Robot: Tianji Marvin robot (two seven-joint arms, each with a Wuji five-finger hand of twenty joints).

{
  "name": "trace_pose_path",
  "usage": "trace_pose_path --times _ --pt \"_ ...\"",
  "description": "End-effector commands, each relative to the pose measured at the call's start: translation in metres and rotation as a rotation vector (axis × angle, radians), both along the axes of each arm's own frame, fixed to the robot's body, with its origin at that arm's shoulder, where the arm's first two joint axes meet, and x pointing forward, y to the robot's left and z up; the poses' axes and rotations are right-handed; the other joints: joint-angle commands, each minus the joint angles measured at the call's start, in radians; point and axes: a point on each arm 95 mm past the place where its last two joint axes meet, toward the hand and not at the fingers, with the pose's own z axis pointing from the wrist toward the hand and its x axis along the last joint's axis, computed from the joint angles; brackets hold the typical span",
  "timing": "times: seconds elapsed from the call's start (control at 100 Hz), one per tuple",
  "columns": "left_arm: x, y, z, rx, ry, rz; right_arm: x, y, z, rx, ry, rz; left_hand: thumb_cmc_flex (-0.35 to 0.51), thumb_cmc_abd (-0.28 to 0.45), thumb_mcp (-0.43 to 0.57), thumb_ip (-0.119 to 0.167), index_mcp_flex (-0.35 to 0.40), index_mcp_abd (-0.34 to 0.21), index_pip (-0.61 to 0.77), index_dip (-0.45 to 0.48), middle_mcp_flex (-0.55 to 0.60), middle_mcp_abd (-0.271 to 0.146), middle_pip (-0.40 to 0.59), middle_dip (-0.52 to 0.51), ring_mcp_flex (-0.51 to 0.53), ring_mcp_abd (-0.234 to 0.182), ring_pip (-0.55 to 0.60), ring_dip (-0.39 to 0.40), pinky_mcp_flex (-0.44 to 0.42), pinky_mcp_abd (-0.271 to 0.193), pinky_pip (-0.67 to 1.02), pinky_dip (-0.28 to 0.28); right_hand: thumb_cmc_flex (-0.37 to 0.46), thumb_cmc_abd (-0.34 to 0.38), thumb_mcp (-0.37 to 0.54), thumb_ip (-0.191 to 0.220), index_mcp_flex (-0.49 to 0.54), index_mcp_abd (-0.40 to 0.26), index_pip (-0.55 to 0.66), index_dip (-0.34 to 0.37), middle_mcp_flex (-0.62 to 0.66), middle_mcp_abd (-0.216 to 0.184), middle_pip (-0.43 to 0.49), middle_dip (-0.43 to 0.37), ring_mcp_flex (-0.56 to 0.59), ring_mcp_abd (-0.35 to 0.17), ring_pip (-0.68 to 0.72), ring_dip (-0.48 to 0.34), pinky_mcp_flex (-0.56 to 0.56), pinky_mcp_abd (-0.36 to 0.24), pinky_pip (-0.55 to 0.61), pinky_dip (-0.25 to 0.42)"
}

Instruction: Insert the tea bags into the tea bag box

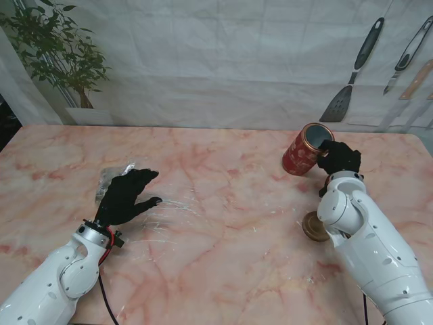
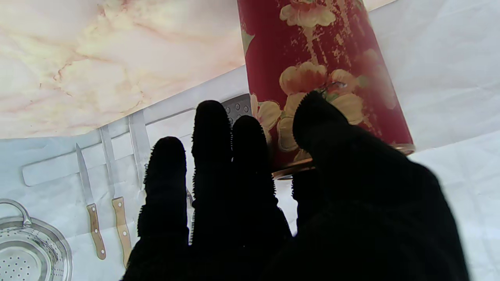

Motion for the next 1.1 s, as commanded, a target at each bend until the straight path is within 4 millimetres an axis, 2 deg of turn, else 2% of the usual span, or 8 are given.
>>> trace_pose_path --times 0.0,0.15,0.28,0.61,1.09 --pt "0.001 0.000 0.001 0.002 0.006 -0.005 0.003 0.004 0.007 -0.009 -0.010 0.011 0.014 0.038 -0.006 0.018 0.017 -0.012 0.001 0.003 0.008 -0.025 0.000 -0.015 0.003 -0.023 -0.023 -0.007 -0.005 0.014 0.003 0.006 0.034 0.147 -0.001 0.001 0.039 0.104 0.102 0.053 0.006 -0.072 0.019 0.028 0.011 0.002 0.029 0.014 -0.018 0.021 0.020 -0.001" --pt "0.001 0.000 0.001 0.000 0.006 -0.006 0.004 0.007 0.012 0.014 -0.028 0.030 0.014 0.039 -0.005 0.018 0.017 -0.012 0.001 0.003 0.009 -0.024 0.000 -0.014 0.004 -0.022 -0.022 -0.007 -0.005 0.015 0.003 0.006 0.035 0.192 -0.025 0.004 0.013 0.116 0.103 0.124 -0.009 -0.064 0.045 0.073 -0.001 0.000 0.054 0.026 -0.031 0.016 0.020 0.002" --pt "0.001 0.000 0.001 -0.002 0.005 -0.005 0.005 0.012 0.015 0.034 -0.039 0.054 0.013 0.039 -0.005 0.018 0.016 -0.011 0.001 0.003 0.008 -0.024 0.000 -0.015 0.003 -0.024 -0.023 -0.007 -0.005 0.016 0.002 0.006 0.040 0.201 -0.034 0.008 0.011 0.125 0.101 0.146 -0.010 -0.056 0.059 0.090 -0.007 0.001 0.070 0.033 -0.038 0.015 0.018 0.006" --pt "0.001 0.000 0.001 -0.003 0.003 -0.003 0.006 0.034 0.017 0.127 -0.060 0.157 0.013 0.040 -0.006 0.018 0.016 -0.011 0.001 0.002 0.009 -0.024 -0.001 -0.015 0.004 -0.025 -0.023 -0.007 -0.005 0.016 0.002 0.005 0.045 0.189 -0.031 0.010 0.020 0.134 0.091 0.149 -0.007 -0.047 0.066 0.101 -0.012 0.009 0.077 0.037 -0.045 0.017 0.009 0.005" --pt "0.000 0.002 0.001 -0.008 -0.004 0.002 0.019 0.081 0.015 0.183 -0.042 0.333 0.014 0.039 -0.005 0.018 0.017 -0.011 0.001 0.002 0.008 -0.025 -0.001 -0.015 0.004 -0.025 -0.023 -0.007 -0.005 0.015 0.003 0.006 0.044 0.188 -0.032 0.011 0.023 0.126 0.084 0.143 -0.010 -0.050 0.069 0.109 -0.017 0.008 0.073 0.036 -0.050 0.019 -0.002 0.006"
